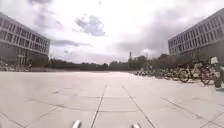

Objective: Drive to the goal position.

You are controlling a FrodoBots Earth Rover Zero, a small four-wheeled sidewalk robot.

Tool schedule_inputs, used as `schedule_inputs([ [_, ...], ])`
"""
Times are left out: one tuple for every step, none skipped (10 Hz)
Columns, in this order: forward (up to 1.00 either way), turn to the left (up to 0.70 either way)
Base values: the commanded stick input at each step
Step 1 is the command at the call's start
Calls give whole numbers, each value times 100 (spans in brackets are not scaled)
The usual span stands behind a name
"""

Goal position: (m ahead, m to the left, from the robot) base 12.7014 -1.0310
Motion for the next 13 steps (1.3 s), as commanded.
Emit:
schedule_inputs([
  [52,0],
  [52,0],
  [55,0],
  [56,0],
  [57,0],
  [56,0],
  [56,0],
  [54,0],
  [52,0],
  [15,0],
  [0,0],
  [0,0],
  [0,0],
])
